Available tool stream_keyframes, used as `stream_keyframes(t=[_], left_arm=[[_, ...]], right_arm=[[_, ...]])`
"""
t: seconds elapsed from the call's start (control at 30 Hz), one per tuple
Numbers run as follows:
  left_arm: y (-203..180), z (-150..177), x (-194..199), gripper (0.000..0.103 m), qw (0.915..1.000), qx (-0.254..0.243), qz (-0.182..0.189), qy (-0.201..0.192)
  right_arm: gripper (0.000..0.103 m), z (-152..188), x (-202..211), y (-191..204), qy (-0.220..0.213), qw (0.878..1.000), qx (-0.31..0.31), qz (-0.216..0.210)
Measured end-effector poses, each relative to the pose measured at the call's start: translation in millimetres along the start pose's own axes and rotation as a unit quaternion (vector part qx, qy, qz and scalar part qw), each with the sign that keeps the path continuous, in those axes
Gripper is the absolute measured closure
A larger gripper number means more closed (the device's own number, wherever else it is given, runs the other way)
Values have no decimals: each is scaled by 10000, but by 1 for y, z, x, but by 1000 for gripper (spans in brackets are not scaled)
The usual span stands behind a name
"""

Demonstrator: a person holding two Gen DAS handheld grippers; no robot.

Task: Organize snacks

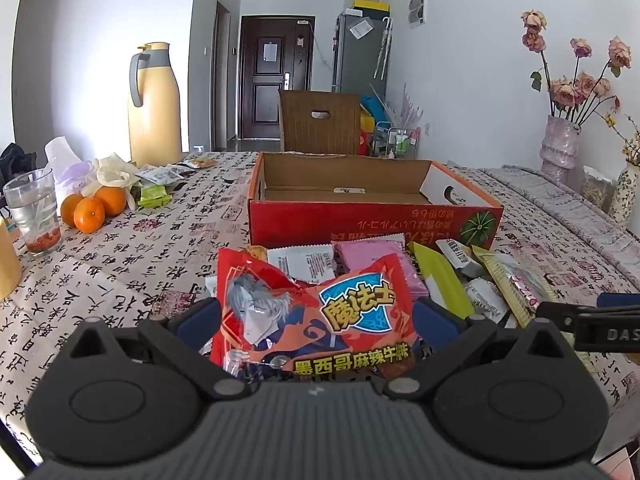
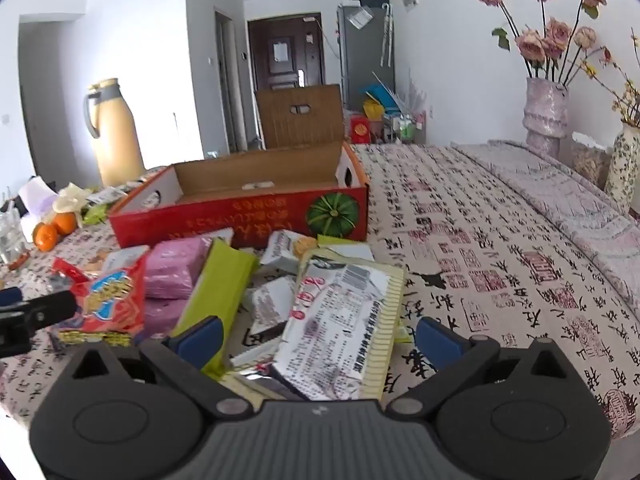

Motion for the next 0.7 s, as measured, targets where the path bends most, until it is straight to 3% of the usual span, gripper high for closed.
stream_keyframes(t=[0.1, 0.2, 0.53, 0.7], left_arm=[[0, 0, -4, 0, 10000, 4, -23, 33], [2, 1, -7, 0, 10000, 14, -52, 65], [3, 5, -17, 0, 9998, 30, -84, 198], [4, 5, -15, 0, 9998, 40, -105, 192]], right_arm=[[11, 1, -15, -2, 183, 9998, -64, 25], [25, 6, -27, -2, 382, 9992, -127, 34], [40, 13, -30, 4, 435, 9988, 210, -11], [47, 15, -27, 2, 379, 9991, 65, -157]])
Point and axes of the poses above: each gripper's, at about its wrist camera, not at the fingertips, and x roughly against the way its jaws point, y to its left, z to its underside, the point moved 6 cm from there along -x, roughly the way its jaws point, and after that the axes turned 14 degrees about x, right-handed, at the moved point
